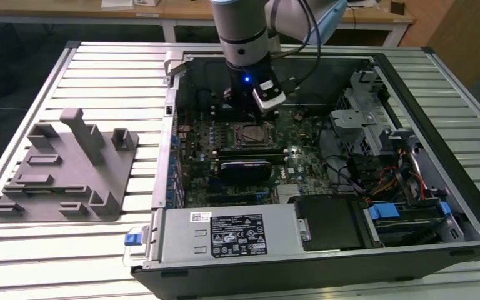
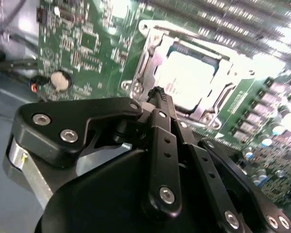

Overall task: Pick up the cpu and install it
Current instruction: 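Install the first cpu locking lever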

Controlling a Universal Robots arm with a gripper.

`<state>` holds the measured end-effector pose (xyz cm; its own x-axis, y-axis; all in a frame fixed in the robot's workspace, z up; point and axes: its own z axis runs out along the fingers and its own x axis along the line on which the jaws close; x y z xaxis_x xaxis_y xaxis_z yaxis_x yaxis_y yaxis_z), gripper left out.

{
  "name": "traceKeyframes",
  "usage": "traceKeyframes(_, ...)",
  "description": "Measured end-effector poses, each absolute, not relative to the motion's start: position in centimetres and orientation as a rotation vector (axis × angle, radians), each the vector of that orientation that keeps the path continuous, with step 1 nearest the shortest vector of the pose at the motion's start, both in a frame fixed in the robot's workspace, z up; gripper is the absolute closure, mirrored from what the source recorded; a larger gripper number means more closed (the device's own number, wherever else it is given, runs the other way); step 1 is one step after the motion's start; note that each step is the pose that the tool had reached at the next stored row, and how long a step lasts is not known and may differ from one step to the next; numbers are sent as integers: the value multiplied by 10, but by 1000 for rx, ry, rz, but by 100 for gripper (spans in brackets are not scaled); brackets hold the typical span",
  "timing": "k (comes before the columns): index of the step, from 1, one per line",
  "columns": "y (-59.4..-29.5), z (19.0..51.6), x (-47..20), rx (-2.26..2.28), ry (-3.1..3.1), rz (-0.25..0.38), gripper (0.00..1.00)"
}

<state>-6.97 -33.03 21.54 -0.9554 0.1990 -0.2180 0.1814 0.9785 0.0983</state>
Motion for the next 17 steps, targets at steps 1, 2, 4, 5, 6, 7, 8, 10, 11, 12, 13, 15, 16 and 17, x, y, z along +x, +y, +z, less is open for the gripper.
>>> traceKeyframes(1, -330, 216, -70, 283, 2896, 96, 89)
traceKeyframes(2, -330, 216, -70, 284, 2896, 79, 89)
traceKeyframes(4, -330, 217, -70, 286, 2894, 55, 89)
traceKeyframes(5, -330, 217, -70, 286, 2894, 53, 89)
traceKeyframes(6, -330, 217, -70, 286, 2894, 53, 89)
traceKeyframes(7, -330, 217, -70, 286, 2894, 52, 89)
traceKeyframes(8, -330, 217, -70, 287, 2894, 51, 89)
traceKeyframes(10, -330, 217, -70, 286, 2895, 50, 89)
traceKeyframes(11, -330, 217, -69, 287, 2902, 49, 89)
traceKeyframes(12, -330, 217, -69, 289, 2918, 46, 89)
traceKeyframes(13, -330, 217, -68, 291, 2936, 41, 89)
traceKeyframes(15, -330, 217, -66, 294, 2973, 33, 89)
traceKeyframes(16, -330, 217, -64, 296, 2991, 28, 89)
traceKeyframes(17, -330, 217, -63, 298, 3008, 24, 89)
